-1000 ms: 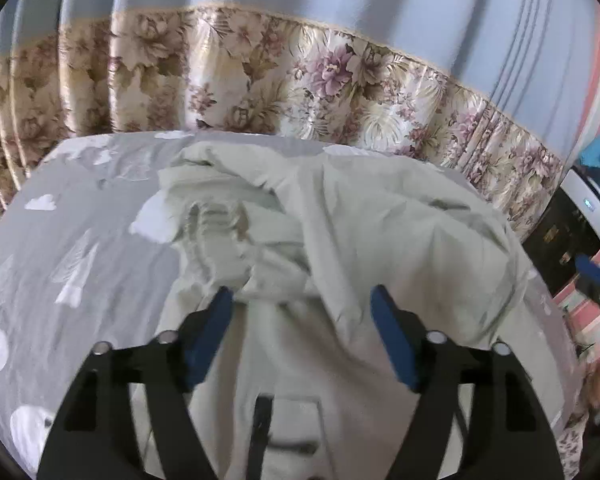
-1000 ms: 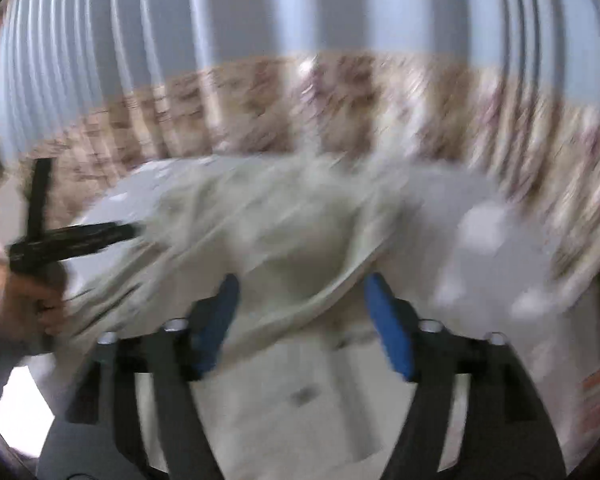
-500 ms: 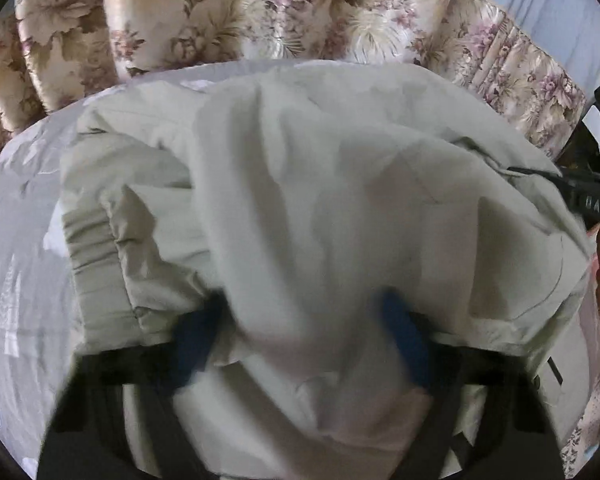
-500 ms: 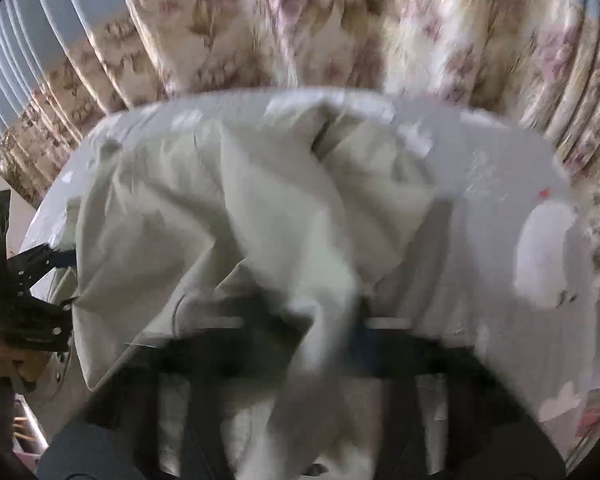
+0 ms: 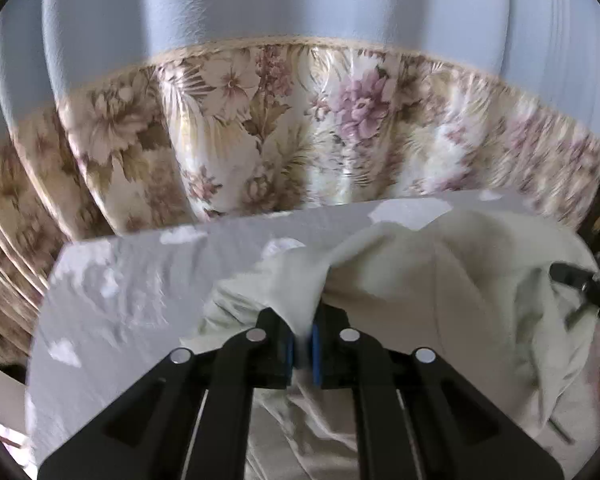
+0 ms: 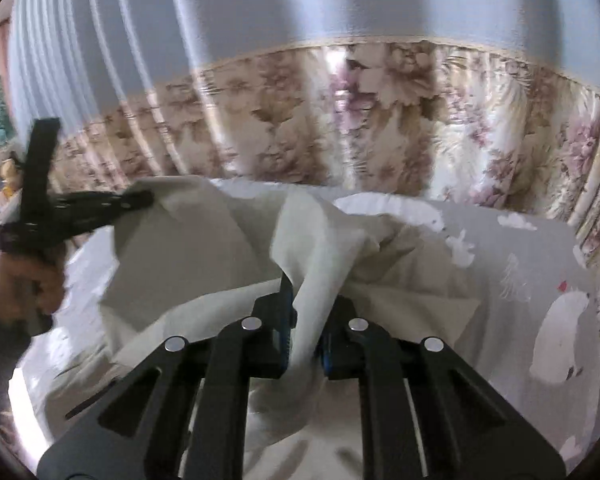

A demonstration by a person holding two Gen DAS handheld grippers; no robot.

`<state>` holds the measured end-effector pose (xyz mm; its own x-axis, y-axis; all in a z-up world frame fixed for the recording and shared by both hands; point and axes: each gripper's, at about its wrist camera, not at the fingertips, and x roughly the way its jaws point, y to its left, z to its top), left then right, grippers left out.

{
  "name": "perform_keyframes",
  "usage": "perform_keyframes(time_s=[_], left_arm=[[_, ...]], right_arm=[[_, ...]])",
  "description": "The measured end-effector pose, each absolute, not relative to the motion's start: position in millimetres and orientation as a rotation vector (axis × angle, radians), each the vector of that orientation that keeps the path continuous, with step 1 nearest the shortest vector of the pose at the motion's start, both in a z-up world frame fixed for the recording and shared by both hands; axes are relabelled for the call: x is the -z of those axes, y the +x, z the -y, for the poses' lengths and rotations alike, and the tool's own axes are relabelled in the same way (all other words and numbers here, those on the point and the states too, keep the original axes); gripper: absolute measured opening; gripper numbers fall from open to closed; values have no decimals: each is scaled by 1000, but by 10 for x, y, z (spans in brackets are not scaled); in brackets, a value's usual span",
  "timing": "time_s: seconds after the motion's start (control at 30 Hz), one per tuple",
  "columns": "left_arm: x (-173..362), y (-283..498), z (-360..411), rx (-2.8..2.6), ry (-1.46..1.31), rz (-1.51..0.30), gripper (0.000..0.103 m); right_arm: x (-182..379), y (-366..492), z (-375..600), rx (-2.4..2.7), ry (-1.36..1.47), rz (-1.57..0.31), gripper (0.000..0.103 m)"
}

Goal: Fold large clothes

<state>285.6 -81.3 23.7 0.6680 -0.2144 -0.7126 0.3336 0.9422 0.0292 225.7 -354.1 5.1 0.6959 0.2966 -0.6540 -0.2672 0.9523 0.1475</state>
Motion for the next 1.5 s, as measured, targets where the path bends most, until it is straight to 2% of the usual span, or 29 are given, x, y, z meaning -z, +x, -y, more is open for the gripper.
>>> perform_keyframes(time_s=[0.17, 0.33, 0.37, 0.4, 0.47, 0.53, 0.57, 0.7, 0.83, 1.1, 1.13, 1.2, 1.23, 1.33, 1.43, 1.5], left_arm=[[299, 3218, 980, 249, 239, -838, 7], [589, 3235, 768, 244, 144, -904, 11], [593, 3168, 731, 250, 126, -905, 13], [584, 3100, 702, 255, 112, -905, 14], [497, 2926, 635, 248, 80, -891, 21], [355, 2727, 586, 257, 38, -859, 35], [262, 2587, 553, 256, 12, -832, 49], [32, 2325, 729, 276, -6, -768, 60], [-17, 2306, 1111, 286, 23, -756, 62], [714, 2090, 1254, 289, 75, -892, 62], [757, 2073, 1244, 280, 82, -897, 63], [760, 2035, 1230, 273, 93, -885, 63], [762, 2005, 1228, 269, 101, -880, 63], [694, 1934, 1177, 259, 95, -847, 63], [378, 1886, 1079, 272, 40, -775, 63], [125, 1964, 1080, 257, 48, -720, 71]], right_arm=[[622, 2693, 3686, -190, 108, -891, 12], [738, 2631, 3749, -166, 40, -879, 18], [712, 2588, 3756, -147, 22, -871, 32], [642, 2532, 3750, -122, 5, -857, 54], [479, 2392, 3784, -71, -35, -782, 79], [318, 2242, 3782, -66, -49, -725, 80], [239, 2164, 3772, -63, -45, -704, 81], [-38, 2026, 3649, -67, 25, -647, 82], [-4, 2126, 3358, -65, -20, -645, 84], [750, 2006, 3401, -29, -83, -787, 84], [823, 1991, 3404, -9, -113, -801, 85], [969, 1975, 3422, 33, -168, -833, 96], [1003, 1959, 3450, 29, -162, -834, 97], [873, 1907, 3505, 9, -103, -827, 96], [543, 1853, 3546, -5, -54, -737, 97], [319, 1902, 3541, 3, -37, -686, 97]])
